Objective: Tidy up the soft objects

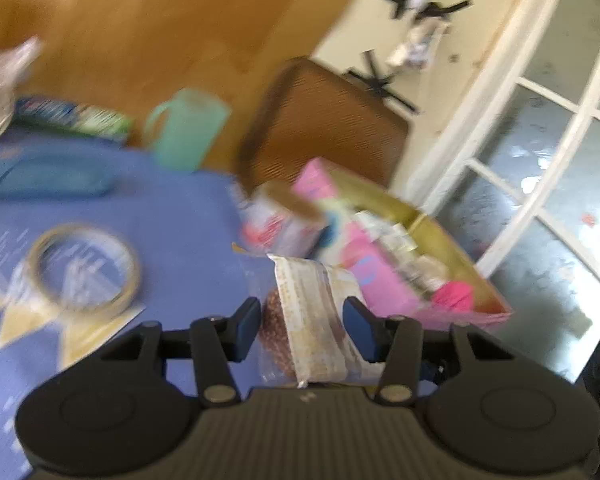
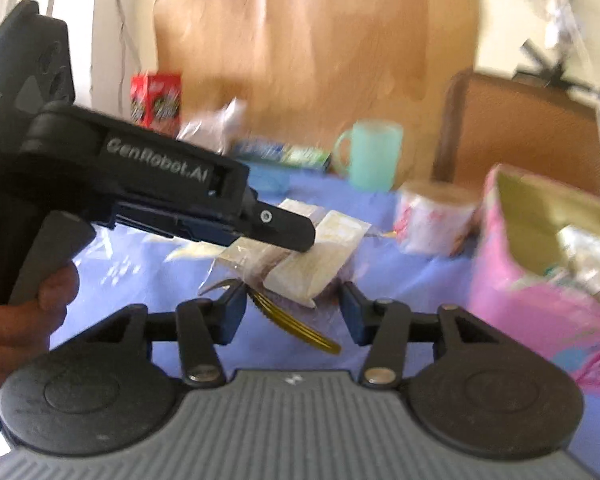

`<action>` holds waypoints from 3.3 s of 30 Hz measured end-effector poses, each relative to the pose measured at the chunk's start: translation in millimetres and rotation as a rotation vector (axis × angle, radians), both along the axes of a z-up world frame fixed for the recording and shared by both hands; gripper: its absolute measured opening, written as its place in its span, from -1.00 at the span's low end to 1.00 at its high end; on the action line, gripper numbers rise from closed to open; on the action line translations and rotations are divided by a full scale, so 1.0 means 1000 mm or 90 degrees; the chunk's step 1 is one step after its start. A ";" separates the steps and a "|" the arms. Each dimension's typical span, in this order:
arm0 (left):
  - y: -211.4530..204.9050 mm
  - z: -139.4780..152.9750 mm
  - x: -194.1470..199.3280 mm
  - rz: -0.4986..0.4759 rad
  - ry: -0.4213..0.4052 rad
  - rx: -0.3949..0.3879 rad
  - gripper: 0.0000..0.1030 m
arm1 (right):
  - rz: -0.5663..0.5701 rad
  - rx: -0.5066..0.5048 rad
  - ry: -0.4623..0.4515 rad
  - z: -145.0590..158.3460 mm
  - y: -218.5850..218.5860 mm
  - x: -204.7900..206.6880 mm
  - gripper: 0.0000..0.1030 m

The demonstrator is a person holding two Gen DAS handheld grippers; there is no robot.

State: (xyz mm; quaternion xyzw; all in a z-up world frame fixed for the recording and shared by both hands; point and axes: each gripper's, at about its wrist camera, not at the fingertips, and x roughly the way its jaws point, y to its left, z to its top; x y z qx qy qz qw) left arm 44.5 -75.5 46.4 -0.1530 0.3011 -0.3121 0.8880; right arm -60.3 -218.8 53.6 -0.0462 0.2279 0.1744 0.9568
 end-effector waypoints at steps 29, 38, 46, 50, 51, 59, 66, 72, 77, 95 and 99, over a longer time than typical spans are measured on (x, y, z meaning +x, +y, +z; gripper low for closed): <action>0.016 -0.015 -0.013 0.080 -0.044 0.116 0.40 | -0.126 0.106 -0.084 0.023 -0.092 0.018 0.01; 0.137 -0.032 -0.007 0.288 -0.023 0.134 0.40 | -0.002 0.131 0.040 0.012 -0.010 0.061 0.02; 0.168 -0.041 -0.005 0.297 -0.020 0.042 0.43 | 0.064 0.159 0.145 0.013 0.077 0.186 0.47; 0.168 -0.042 -0.003 0.289 -0.026 0.024 0.43 | 0.053 0.139 0.212 0.006 0.120 0.251 0.48; 0.169 -0.042 -0.005 0.290 -0.028 0.018 0.43 | 0.045 0.121 0.211 0.005 0.127 0.260 0.48; 0.181 -0.042 -0.011 0.328 -0.035 -0.027 0.44 | 0.031 0.106 0.322 -0.015 0.140 0.286 0.40; 0.189 -0.043 -0.008 0.322 -0.024 -0.054 0.44 | 0.151 0.051 0.239 0.004 0.135 0.212 0.51; 0.189 -0.042 -0.010 0.339 -0.028 -0.048 0.46 | 0.190 -0.115 0.142 -0.018 0.178 0.215 0.71; 0.188 -0.042 -0.011 0.355 -0.029 -0.033 0.46 | 0.158 -0.117 0.165 -0.017 0.175 0.228 0.13; 0.075 -0.025 -0.023 0.041 0.064 -0.002 0.48 | 0.012 0.038 0.158 -0.021 0.017 -0.022 0.54; 0.041 -0.029 -0.020 0.044 0.094 0.040 0.49 | 0.022 0.017 0.123 -0.025 0.016 -0.020 0.64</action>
